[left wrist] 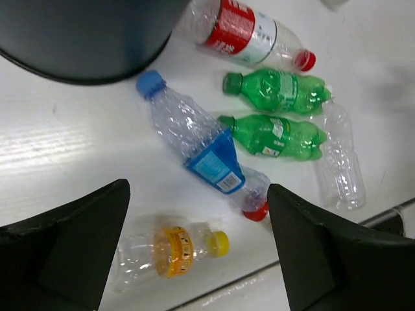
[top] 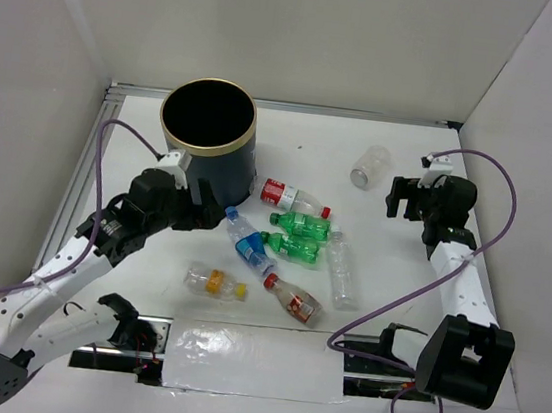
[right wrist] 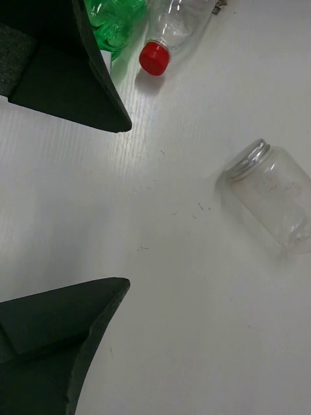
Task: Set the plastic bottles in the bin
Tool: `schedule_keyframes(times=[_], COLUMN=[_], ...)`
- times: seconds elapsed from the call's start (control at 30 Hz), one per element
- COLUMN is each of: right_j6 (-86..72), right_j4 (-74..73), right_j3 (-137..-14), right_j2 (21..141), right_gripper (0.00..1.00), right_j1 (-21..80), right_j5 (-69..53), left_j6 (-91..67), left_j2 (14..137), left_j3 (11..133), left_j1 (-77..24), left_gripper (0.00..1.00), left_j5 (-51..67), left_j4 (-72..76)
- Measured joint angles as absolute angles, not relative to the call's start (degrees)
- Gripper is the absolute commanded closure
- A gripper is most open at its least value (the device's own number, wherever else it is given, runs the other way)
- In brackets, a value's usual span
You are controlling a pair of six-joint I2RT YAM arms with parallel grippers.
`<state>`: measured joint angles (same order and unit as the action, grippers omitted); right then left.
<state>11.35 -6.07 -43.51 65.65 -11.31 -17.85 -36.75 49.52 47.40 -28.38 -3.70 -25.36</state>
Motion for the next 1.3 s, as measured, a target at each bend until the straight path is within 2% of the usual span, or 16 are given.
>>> schedule_keyframes(times=[0.2,0.47,0.6,0.63,0.67,0.7,0.73,0.77,0.83,0.9,1.0,1.07,1.3], right_j6=[12.2,17.7,16.4,16.1,15.9,15.9,15.8,15.8,15.0,14.5,14.9,15.7,17.7], right_j4=[-6.9,-12.1,-11.0,-10.8,-10.7,-10.8,-11.0,-11.2,-11.8,-12.1,-12.1,-12.3,-12.8], right_j3=[-43.7,-46.5,-46.5,-46.5,-46.5,-46.5,-46.6,-46.7,-46.7,-46.7,-46.7,-46.7,-46.7], right_j2=[66.8,69.9,69.9,69.9,70.0,70.2,70.5,71.0,71.7,71.9,71.8,71.8,71.9], right_gripper=[0.0,0.0,0.0,0.05,0.19,0.33,0.55,0.55,0.54,0.29,0.03,0.01,0.01], right_j1=[-12.1,-13.3,-13.4,-13.5,-13.6,-13.8,-14.0,-14.3,-14.7,-14.7,-14.7,-14.7,-15.2], right_j5=[-18.8,-26.5,-24.8,-24.2,-23.9,-23.9,-24.2,-24.7,-25.5,-26.1,-27.1,-27.7,-29.2], left_j6=[-47.0,-60.6,-68.9,-71.4,-74.0,-76.9,-79.9,-83.4,-89.3,-94.5,-95.2,-90.1,-56.4], left_j2=[49.7,51.6,54.0,54.4,54.5,54.6,54.4,54.1,53.5,53.8,56.3,60.0,72.5], left_j3=[47.4,47.5,48.2,48.3,48.2,48.1,47.4,46.5,44.6,44.3,47.0,51.5,65.6], left_j1=[-33.9,-39.3,-41.6,-42.1,-42.3,-42.5,-42.6,-42.6,-42.6,-42.8,-43.5,-44.6,-52.9], left_gripper=[0.0,0.0,0.0,0.0,0.0,0.0,0.0,0.02,0.02,0.02,0.02,0.04,0.1], left_j5=[-6.1,-11.6,-13.6,-14.0,-14.0,-14.1,-14.3,-14.3,-14.3,-14.3,-15.8,-16.9,-13.6], left_j4=[-29.1,-34.2,-38.8,-40.1,-41.3,-42.3,-42.8,-43.3,-44.8,-47.9,-51.8,-53.3,-47.5])
